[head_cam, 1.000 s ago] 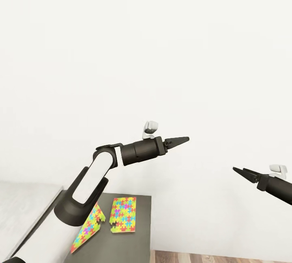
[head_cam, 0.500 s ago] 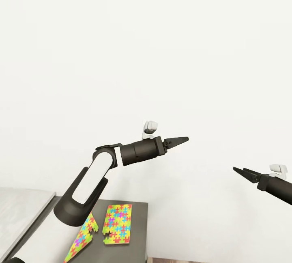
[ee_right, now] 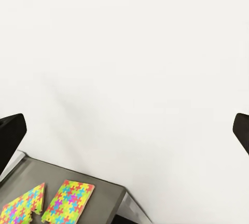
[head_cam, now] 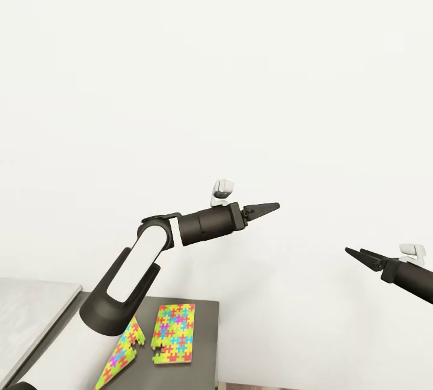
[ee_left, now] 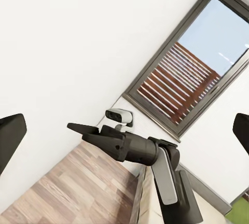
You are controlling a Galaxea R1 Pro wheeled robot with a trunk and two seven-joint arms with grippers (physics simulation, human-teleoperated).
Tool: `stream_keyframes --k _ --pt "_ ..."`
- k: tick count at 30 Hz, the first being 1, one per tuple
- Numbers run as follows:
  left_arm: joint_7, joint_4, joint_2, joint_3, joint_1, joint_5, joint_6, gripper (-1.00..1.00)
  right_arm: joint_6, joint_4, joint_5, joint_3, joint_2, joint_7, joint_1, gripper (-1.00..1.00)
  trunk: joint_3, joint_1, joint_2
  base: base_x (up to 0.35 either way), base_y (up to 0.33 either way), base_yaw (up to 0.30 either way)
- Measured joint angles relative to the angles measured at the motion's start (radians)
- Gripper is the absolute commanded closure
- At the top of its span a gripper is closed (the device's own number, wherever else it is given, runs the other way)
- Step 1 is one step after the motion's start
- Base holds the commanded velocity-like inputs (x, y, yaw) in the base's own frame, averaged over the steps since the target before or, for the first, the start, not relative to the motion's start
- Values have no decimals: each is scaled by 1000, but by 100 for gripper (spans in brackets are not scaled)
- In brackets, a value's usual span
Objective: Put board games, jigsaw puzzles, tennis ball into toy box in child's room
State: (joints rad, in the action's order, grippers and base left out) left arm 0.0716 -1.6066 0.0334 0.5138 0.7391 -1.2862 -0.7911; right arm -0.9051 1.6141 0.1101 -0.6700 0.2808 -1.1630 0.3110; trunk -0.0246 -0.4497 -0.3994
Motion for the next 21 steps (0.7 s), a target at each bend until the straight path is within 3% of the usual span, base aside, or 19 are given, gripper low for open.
stream_keyframes --k 21 --pt "-1 0 0 1 0 0 0 -100 11 -1 1 -2 0 0 1 -100 0 0 0 1 -1 0"
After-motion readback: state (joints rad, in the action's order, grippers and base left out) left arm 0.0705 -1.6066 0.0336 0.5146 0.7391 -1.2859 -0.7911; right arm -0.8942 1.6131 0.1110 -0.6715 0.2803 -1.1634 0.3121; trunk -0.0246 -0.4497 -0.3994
